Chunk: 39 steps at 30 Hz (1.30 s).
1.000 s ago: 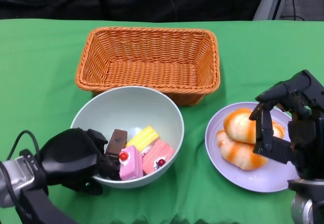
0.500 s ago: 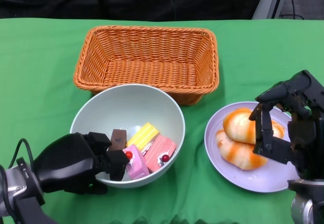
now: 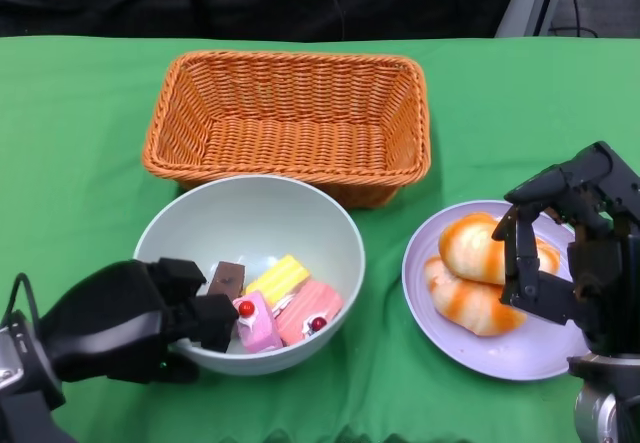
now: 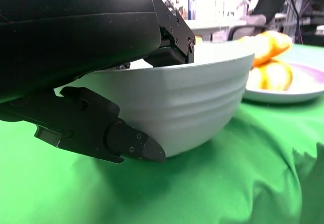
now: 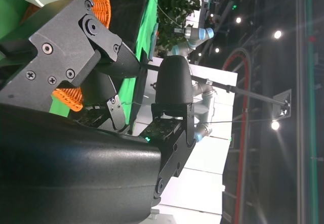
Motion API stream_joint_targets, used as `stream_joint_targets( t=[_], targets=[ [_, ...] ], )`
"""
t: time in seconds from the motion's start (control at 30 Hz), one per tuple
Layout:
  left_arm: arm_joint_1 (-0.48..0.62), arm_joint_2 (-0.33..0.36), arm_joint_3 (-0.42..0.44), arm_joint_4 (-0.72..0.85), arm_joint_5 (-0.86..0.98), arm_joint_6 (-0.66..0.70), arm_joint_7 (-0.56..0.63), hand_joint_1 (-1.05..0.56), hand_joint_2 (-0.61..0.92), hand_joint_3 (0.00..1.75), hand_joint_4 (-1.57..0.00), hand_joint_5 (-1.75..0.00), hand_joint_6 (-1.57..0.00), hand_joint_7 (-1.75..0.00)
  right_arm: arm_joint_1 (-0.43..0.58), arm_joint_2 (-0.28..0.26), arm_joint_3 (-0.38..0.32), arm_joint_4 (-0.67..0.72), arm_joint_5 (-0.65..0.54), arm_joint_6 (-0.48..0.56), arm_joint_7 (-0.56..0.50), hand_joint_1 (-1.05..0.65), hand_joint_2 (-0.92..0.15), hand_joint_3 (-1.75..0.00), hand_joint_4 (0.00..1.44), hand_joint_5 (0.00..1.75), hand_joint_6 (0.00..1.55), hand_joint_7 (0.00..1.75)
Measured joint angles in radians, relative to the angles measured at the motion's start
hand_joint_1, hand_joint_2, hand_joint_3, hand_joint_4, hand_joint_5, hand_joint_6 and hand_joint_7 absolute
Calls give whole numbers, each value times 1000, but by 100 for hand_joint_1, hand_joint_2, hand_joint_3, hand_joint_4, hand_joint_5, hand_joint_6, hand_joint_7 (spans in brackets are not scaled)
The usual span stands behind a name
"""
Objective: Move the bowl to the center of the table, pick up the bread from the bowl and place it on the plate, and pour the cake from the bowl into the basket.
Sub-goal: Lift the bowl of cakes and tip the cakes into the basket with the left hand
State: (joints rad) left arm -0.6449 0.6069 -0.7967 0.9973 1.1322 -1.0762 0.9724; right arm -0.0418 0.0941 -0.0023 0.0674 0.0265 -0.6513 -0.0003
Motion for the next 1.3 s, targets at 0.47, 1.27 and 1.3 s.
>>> stream_joint_targets(
  t=[0.47, 1.27, 1.3],
  targets=[
    [42, 57, 91, -132, -2, -53, 104, -8, 92, 32, -68, -175, -53, -169, -16, 0, -11, 28, -9, -16, -4, 0, -39, -138, 71, 170, 63, 139],
    [6, -13, 285, -116, -153, -134, 5, -16, 81, 66, -69, -175, -70, -135, -27, -9, 33, 104, -33, -34, 55, -1, -40, -127, 67, 174, 57, 152],
    [-4, -24, 290, -106, -160, -133, -6, -16, 80, 68, -67, -175, -68, -137, -24, -9, 41, 110, -23, -34, 70, 1, -40, -125, 68, 173, 57, 151]
  ],
)
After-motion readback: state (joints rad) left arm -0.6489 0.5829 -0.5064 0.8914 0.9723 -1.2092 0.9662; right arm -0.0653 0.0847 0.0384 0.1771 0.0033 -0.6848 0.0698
